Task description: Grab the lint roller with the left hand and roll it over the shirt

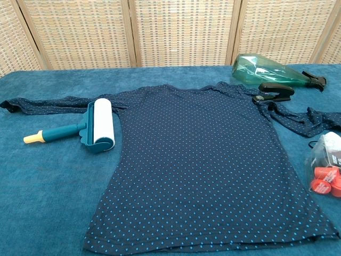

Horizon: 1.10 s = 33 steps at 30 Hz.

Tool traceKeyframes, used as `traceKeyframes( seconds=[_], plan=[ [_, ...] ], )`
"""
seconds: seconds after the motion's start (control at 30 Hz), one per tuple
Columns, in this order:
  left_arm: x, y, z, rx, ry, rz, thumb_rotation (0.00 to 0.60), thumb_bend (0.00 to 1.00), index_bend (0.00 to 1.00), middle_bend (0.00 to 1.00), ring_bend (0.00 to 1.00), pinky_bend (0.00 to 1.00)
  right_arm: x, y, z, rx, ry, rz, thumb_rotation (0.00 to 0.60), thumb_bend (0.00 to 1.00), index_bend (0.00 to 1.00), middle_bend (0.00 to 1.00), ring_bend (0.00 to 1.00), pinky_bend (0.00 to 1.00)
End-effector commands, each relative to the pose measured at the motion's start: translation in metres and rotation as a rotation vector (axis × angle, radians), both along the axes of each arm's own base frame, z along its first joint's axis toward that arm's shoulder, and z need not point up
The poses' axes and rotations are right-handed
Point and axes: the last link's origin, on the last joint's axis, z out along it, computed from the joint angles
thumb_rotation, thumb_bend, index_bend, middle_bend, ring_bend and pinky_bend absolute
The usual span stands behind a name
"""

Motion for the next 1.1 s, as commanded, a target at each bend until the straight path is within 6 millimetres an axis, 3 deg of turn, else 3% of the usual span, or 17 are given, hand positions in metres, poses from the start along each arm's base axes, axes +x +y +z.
traceKeyframes(
  seconds=[0.03,1.1],
  plan=[
    [-0.0001,0.0002,0.0,0.0,0.0,0.001,0.6,0.02,0.0,0.0,0.0,0.0,0.0001,-0.0001,0.0002,-0.001,0.0,0.0,0.6,0.05,0.0,0.0,0.0,0.0],
    [0.0028,0.003,-0.004,-0.011,0.009,0.0,0.6,0.02,0.0,0.0,0.0,0.0,-0.0006,-0.0008,0.0046,-0.017,-0.016,-0.004,0.6,0.05,0.0,0.0,0.0,0.0]
  ],
)
